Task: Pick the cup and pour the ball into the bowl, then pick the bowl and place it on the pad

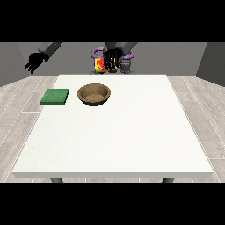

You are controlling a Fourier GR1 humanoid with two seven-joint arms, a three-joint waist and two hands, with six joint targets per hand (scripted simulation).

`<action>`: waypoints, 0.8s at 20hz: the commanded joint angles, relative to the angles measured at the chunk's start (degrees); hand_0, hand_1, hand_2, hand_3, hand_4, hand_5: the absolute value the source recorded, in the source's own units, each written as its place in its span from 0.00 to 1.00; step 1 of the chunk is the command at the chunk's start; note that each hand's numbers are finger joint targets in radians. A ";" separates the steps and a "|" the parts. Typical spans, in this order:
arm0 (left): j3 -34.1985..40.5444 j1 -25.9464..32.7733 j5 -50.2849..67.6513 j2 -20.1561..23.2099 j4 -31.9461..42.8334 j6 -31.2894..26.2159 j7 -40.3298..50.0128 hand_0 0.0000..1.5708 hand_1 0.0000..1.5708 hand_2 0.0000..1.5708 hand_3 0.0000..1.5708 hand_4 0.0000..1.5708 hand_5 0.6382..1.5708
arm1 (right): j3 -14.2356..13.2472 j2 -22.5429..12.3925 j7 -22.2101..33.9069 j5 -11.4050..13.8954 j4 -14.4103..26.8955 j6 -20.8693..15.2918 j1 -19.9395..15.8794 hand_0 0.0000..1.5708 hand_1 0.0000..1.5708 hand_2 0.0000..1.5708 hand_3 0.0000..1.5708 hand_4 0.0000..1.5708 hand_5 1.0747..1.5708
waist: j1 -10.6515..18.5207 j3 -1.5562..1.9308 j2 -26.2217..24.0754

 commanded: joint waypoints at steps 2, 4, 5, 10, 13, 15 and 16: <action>-7.16 -4.32 -5.96 -0.37 -1.91 -11.89 4.49 1.00 1.00 1.00 1.00 0.65 0.99 | 0.73 0.70 -3.46 1.78 3.01 0.26 2.78 0.00 0.00 0.00 0.24 0.37 1.00 | 1.49 -0.04 -3.11; -8.64 -6.30 -6.66 -0.37 -4.53 -16.45 4.54 1.00 1.00 1.00 1.00 0.59 1.00 | -0.37 -0.32 -3.32 0.98 4.60 0.42 2.00 0.00 0.00 0.00 0.21 0.38 0.99 | 2.65 -0.08 -3.35; -10.87 -4.51 -7.44 -0.38 -6.92 -17.45 5.13 1.00 1.00 1.00 1.00 0.60 1.00 | -0.65 -1.10 -2.85 0.78 5.23 0.59 0.99 0.00 0.00 0.00 0.18 0.37 0.99 | 2.90 -0.10 -2.57; -14.18 -2.63 -10.17 -0.38 -12.45 -23.28 3.52 0.99 0.99 1.00 1.00 0.56 1.00 | -1.60 -0.54 -6.92 1.03 7.56 -1.37 2.94 0.00 0.00 0.00 0.16 0.39 1.00 | 7.24 -0.13 -2.73; -12.29 -0.78 -13.67 2.77 -10.08 -20.77 4.50 0.98 0.98 1.00 1.00 0.60 0.99 | 1.17 1.31 -3.03 1.75 3.14 -2.29 0.31 0.00 0.00 0.00 0.13 0.41 1.00 | 2.96 -0.24 -2.63; -9.94 5.69 -8.84 2.24 -14.98 -15.51 3.13 0.99 0.99 1.00 1.00 0.57 0.99 | 1.19 0.66 0.00 2.31 3.97 -4.97 0.39 0.00 0.00 0.00 0.20 0.41 1.00 | 7.03 -0.30 -6.17; -7.23 6.74 -6.90 5.11 -15.25 -10.14 2.84 0.99 0.99 1.00 1.00 0.58 1.00 | 0.33 -0.01 -4.71 1.70 3.31 -2.32 1.46 0.00 0.00 0.00 0.17 0.42 1.00 | 7.36 -0.29 -2.18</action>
